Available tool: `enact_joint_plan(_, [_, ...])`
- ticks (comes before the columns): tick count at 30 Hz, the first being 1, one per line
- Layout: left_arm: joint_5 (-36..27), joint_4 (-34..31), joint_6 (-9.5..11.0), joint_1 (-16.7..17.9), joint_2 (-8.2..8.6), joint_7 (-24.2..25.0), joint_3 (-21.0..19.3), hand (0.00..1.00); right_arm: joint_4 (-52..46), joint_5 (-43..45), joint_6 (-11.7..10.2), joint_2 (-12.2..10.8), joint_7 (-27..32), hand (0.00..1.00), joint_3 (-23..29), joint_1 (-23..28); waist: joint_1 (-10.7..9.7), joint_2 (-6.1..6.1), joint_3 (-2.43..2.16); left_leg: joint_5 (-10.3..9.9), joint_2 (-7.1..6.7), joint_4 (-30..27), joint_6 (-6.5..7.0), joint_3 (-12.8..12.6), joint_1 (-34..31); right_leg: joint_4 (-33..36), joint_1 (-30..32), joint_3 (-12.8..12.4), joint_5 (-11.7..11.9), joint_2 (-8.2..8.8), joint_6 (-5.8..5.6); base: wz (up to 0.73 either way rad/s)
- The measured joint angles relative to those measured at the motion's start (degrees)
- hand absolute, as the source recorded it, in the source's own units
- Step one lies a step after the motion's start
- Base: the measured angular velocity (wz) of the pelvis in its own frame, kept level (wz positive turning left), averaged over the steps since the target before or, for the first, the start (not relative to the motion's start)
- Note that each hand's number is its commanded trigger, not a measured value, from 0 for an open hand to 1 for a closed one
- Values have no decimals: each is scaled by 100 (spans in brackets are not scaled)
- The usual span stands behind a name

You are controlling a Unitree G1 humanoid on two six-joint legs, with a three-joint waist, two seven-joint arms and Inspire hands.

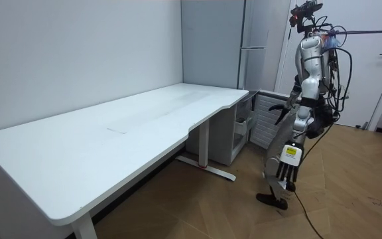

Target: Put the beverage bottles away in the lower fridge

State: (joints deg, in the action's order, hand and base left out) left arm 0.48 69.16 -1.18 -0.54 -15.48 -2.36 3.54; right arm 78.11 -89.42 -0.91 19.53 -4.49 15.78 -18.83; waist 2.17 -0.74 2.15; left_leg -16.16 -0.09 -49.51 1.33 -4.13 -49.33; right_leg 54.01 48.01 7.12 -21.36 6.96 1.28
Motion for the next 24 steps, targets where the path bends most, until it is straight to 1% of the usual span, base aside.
enact_joint_plan(1, [-129,5,29,-18,-11,-1,2,0,-13,-9,-47,83,7,0,-1,-153,12,-7,4,-14,25,-165,-4,10,-216,146,208,3,-24,-2,31,5])
enact_joint_plan(3, [-364,19,63,-17,-35,-51,103,0,-58,-50,-106,145,20,0,-18,-311,44,-28,9,-38,34,-379,-20,55,-461,347,423,4,-61,8,63,6])
enact_joint_plan(4, [-458,28,109,-17,-58,-105,176,0,-111,-50,-117,176,31,0,-37,-386,43,-92,21,-44,13,-481,-20,51,-596,498,566,0,-101,52,78,10])
enact_joint_plan(6, [-545,29,153,-18,-63,-135,289,0,-222,-54,-138,264,77,0,-69,-489,41,-126,27,-44,-29,-642,-19,104,-825,682,768,38,-150,106,93,19])
enact_joint_plan(7, [-541,29,163,-19,-67,-141,363,0,-299,-45,-189,326,82,0,-114,-529,59,-133,26,-44,-42,-741,-21,146,-958,769,869,89,-172,140,111,21])
enact_joint_plan(9, [-542,28,160,-17,-69,-141,368,0,-383,-43,-232,418,90,0,-114,-593,87,-160,21,-45,-78,-850,-20,192,-1125,891,1000,139,-209,197,115,17])
enact_joint_plan(10, [-536,26,158,-16,-70,-141,369,0,-469,-43,-253,481,128,0,-123,-636,148,-173,20,-47,-80,-911,-18,208,-1211,933,1069,149,-210,199,116,10])
enact_joint_plan(11, [-533,26,155,-11,-70,-141,369,0,-468,-44,-281,511,137,0,-141,-699,155,-178,20,-50,-85,-938,-12,209,-1249,962,1104,149,-213,205,115,6])
enact_joint_plan(13, [-534,18,154,-13,-81,-153,371,0,-510,-67,-343,621,140,0,-242,-863,170,-185,16,-53,-162,-1038,-6,257,-1391,1093,1207,179,-261,276,95,16])
enact_joint_plan(15, [-539,-12,158,-15,-81,-201,434,0,-539,-98,-385,673,139,0,-394,-957,241,-210,11,-63,-166,-1106,10,248,-1488,1157,1307,167,-271,288,90,5])
enact_joint_plan(17, [-553,-56,172,-15,-84,-217,512,0,-727,-49,-408,703,135,0,-592,-1006,300,-245,15,-72,-196,-1173,25,239,-1601,1263,1419,178,-309,355,94,8])
enact_joint_plan(18, [-553,-69,171,-13,-90,-218,516,0,-777,-35,-408,703,131,0,-634,-1022,294,-258,20,-72,-228,-1188,25,244,-1620,1303,1439,183,-334,395,95,20])
enact_joint_plan(19, [-553,-135,166,1,-107,-224,517,0,-895,-34,-433,705,162,0,-714,-1024,294,-299,14,-74,-266,-1216,29,248,-1655,1378,1475,185,-383,454,91,20])
enact_joint_plan(20, [-553,-179,163,15,-120,-232,518,0,-895,-35,-451,706,227,0,-740,-1025,297,-318,12,-78,-266,-1234,36,249,-1670,1391,1479,206,-397,486,97,19])
enact_joint_plan(21, [-573,-262,161,42,-147,-241,559,0,-897,-34,-449,706,253,0,-804,-1020,285,-341,20,-78,-269,-1256,35,287,-1711,1394,1483,263,-404,508,108,8])
enact_joint_plan(24, [-680,-396,153,44,-159,-217,587,0,-905,-39,-449,714,256,0,-838,-1026,288,-350,26,-93,-268,-1316,56,326,-1784,1408,1514,298,-406,504,106,2])
